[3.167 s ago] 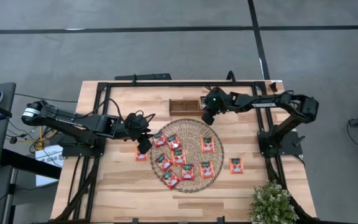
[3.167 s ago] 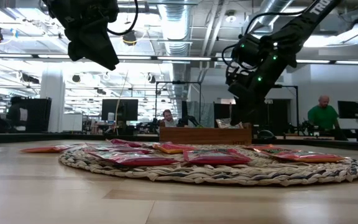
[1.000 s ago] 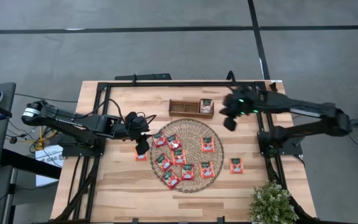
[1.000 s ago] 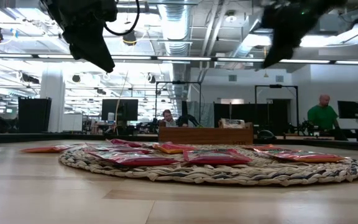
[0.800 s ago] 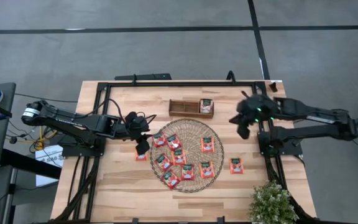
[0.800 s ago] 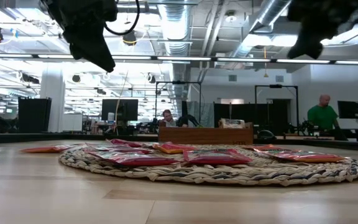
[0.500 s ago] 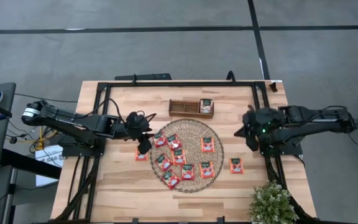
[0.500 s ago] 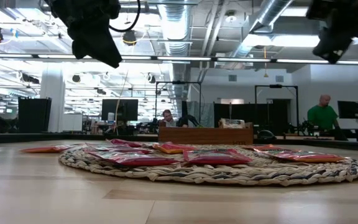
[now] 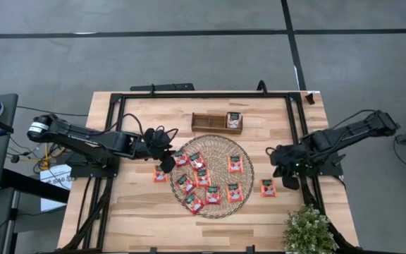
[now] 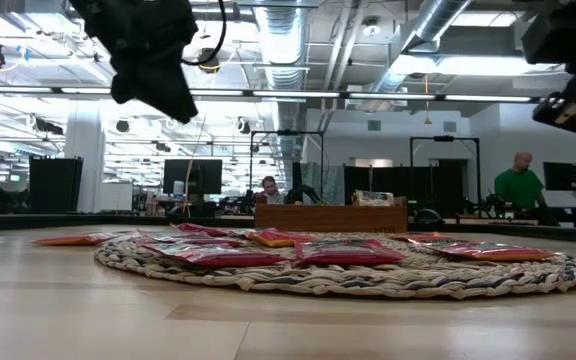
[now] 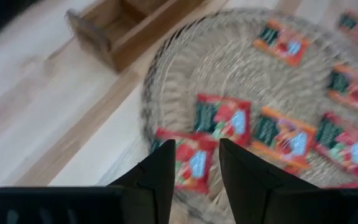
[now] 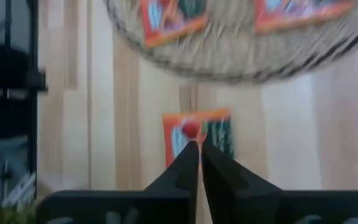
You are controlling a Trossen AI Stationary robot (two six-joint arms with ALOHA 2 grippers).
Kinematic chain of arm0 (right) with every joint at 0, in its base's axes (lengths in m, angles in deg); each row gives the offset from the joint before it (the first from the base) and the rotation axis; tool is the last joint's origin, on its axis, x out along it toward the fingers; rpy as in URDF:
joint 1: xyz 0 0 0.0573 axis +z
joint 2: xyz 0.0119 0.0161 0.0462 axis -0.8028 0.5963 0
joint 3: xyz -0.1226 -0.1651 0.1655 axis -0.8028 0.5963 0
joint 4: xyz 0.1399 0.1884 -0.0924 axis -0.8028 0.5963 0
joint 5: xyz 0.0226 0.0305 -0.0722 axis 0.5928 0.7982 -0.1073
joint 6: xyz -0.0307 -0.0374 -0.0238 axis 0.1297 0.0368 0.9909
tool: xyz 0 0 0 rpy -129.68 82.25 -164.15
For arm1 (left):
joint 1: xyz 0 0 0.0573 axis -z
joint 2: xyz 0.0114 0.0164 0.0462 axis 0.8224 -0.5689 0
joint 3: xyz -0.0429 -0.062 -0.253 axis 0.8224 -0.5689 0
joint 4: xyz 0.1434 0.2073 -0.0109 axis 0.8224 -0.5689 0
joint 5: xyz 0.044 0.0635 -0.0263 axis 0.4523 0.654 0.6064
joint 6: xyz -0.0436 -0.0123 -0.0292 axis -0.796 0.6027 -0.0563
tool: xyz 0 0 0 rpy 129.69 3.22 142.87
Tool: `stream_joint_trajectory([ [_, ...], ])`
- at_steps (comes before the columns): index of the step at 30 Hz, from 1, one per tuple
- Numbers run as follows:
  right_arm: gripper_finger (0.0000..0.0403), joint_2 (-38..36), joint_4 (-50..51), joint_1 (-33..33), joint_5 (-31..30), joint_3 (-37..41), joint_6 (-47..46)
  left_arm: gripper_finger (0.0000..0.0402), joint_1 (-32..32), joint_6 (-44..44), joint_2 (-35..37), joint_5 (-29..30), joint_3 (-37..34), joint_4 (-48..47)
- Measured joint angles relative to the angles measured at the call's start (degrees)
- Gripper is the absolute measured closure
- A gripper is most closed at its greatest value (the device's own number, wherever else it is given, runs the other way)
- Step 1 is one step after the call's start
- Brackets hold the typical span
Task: Pick & Place Tea
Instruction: Put the orange tea bag into the middle slot of the wooden organizer
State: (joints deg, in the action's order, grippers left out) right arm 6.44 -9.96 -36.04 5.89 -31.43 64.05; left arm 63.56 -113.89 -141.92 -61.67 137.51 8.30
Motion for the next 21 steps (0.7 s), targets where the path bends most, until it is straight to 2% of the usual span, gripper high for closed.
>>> stream_joint_trajectory([
  [9, 0.0301, 8.07, -0.02, -0.23, 2.79, -0.07, 1.55, 0.0285, -0.02, -0.12, -3.75, -0.62, -0.01, 0.88],
  [21, 0.0235, 21.64, -6.31, 0.02, 2.98, -0.07, 1.55, 0.0285, -0.02, 1.39, -4.01, -0.64, -0.01, 0.42],
])
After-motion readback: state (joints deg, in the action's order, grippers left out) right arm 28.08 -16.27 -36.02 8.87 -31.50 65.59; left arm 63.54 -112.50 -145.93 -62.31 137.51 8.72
